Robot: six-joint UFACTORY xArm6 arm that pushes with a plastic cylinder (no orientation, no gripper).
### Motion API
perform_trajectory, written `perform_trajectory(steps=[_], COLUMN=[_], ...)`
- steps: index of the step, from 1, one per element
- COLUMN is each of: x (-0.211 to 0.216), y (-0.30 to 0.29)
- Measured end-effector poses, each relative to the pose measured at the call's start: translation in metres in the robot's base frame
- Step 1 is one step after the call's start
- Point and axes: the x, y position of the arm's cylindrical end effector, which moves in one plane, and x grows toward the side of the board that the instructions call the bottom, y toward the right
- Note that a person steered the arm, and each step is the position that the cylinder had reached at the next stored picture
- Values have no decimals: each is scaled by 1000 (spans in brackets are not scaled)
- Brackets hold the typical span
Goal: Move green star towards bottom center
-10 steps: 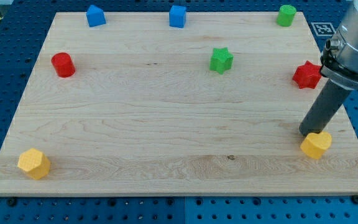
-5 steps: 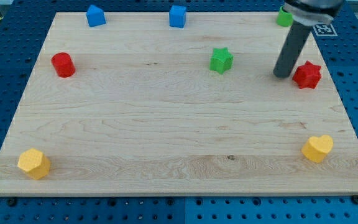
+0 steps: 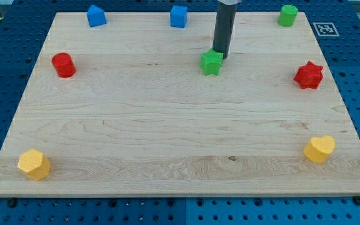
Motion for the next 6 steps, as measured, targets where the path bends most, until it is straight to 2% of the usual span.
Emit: perform_trajectory(steps=[3,4,6], x=[49,74,88], y=[-69,-70,-52])
